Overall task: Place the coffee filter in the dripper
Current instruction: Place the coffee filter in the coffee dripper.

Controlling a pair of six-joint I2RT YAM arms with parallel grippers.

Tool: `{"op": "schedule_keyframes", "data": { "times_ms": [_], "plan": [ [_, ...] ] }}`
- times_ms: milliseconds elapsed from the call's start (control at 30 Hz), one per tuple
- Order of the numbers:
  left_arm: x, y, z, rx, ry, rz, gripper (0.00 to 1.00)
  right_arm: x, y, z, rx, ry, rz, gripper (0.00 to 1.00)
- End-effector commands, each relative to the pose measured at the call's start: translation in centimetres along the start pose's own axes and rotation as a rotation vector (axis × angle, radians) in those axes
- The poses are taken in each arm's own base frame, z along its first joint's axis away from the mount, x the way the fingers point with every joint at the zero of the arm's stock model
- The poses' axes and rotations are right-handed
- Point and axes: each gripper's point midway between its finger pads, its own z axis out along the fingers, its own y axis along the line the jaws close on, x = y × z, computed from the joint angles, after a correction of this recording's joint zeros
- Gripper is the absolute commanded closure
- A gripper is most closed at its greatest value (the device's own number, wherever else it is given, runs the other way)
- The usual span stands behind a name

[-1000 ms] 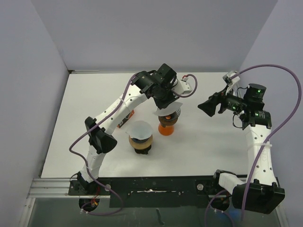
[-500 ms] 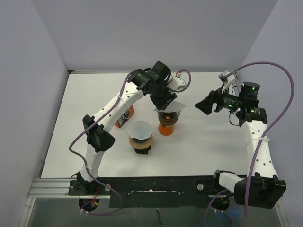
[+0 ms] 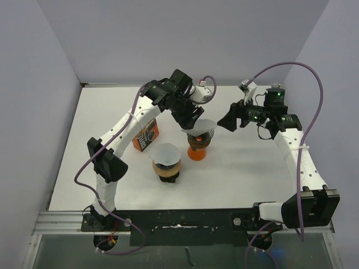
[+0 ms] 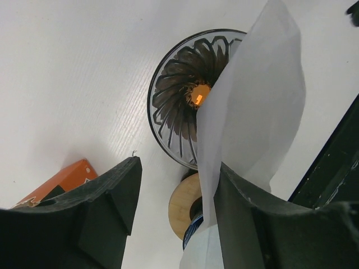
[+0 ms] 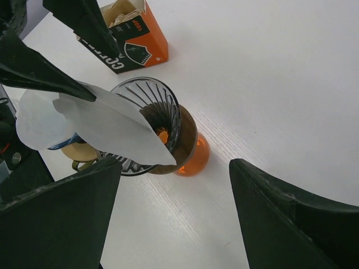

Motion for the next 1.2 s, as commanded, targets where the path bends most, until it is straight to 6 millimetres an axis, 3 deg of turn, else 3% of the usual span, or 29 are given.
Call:
{"op": "schedule_keyframes", "data": {
  "times_ms": [0, 433, 1067, 1167],
  "plan": [
    [-2.5, -0.8, -2.2, 0.021, -0.123, 0.011, 0.48, -2.0, 0.1, 0.6, 0.015, -0.014, -0.048, 0.21],
    [-2.2, -0.3, -2.3, -0.01, -0.123, -0.01, 0.47, -1.2, 0.1, 2.7, 0.002, 0.043, -0.038, 0.25],
    [-2.4, -0.1, -2.6, -0.005, -0.176, -0.055, 0.46, 0.6, -0.1, 4.1, -0.008, 0.104, -0.052, 0.29],
    [-2.1, -0.2, -2.3, 0.004, -0.176, -0.058, 0.42, 0.9, -0.1, 4.1, -0.003, 0.113, -0.053, 0.3]
  ]
}}
